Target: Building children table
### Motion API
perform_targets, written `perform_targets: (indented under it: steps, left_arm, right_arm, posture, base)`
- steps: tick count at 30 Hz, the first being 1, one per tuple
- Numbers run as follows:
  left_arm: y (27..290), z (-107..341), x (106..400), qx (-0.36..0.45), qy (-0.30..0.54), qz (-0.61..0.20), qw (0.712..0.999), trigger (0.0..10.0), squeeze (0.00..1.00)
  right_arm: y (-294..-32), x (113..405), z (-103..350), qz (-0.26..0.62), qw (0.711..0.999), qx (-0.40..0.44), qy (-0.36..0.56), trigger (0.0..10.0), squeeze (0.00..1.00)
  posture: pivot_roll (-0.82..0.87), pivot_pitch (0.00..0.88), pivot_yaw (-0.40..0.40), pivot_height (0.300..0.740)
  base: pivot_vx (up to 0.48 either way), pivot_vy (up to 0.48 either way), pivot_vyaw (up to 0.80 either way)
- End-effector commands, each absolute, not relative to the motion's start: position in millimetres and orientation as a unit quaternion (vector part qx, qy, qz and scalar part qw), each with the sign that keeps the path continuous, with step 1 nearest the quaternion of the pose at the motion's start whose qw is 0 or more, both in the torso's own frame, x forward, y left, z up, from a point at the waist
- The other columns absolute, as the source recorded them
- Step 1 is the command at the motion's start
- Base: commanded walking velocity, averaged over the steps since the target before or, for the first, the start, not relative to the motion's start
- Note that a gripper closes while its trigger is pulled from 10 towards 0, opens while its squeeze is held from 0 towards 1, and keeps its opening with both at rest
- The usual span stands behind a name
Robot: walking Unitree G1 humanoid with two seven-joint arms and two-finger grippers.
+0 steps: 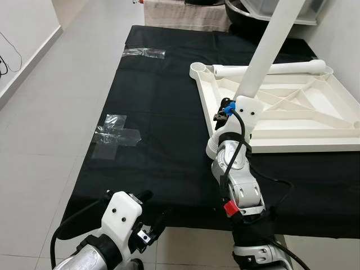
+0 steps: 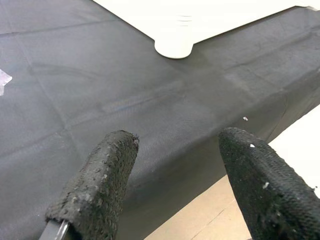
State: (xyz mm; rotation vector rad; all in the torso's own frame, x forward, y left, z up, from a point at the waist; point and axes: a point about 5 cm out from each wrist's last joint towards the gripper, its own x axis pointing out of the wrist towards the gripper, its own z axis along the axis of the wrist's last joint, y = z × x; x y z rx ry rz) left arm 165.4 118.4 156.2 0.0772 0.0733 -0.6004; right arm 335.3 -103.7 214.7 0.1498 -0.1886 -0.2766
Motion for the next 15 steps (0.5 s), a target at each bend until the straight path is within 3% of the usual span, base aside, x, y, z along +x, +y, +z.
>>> perform_targets:
  steps: [1,5,9,15]
  left_arm:
    - [118,150,164,0.038,0.049,-0.297,0.953,10.0,0.0]
    - [118,151,164,0.038,0.048,-0.299,0.952,10.0,0.0]
    - [118,150,164,0.038,0.048,-0.298,0.953,10.0,0.0]
    - [117,151,164,0.038,0.046,-0.299,0.952,10.0,0.0]
  right_arm:
    - [-98,337,213,-0.138,0.981,0.113,-0.072,10.0,0.0]
    - [-106,342,247,-0.148,0.974,0.126,-0.116,10.0,0.0]
    - [-107,343,252,-0.145,0.974,0.128,-0.122,10.0,0.0]
    - [-106,343,217,-0.149,0.979,0.126,-0.059,10.0,0.0]
  posture:
    - [0.17,0.198,-0.068,0.74]
    - [0.17,0.195,-0.069,0.74]
    - [0.17,0.194,-0.07,0.74]
    - [0.17,0.19,-0.074,0.74]
  base:
    - [0.0,0.0,0.0]
    - [0.0,0.0,0.0]
    - [0.0,0.0,0.0]
    - [0.0,0.0,0.0]
